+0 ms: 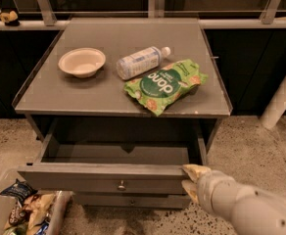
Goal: Open top drawer
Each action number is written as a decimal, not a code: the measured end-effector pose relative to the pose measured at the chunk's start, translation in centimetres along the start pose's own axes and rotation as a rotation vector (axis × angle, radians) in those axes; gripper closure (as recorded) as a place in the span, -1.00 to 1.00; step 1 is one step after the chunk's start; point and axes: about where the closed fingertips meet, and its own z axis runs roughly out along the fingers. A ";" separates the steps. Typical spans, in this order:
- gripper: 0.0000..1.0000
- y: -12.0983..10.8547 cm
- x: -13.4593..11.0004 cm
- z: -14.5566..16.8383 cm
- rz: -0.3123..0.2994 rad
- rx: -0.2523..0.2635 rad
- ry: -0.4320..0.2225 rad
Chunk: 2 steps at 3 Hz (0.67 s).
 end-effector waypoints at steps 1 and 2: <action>1.00 3.9 -0.9 -2.1 0.002 0.045 0.043; 1.00 3.8 -1.0 -2.4 0.003 0.045 0.043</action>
Offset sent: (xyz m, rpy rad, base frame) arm -0.3481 0.0046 -0.1944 -0.1117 0.1360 -0.1026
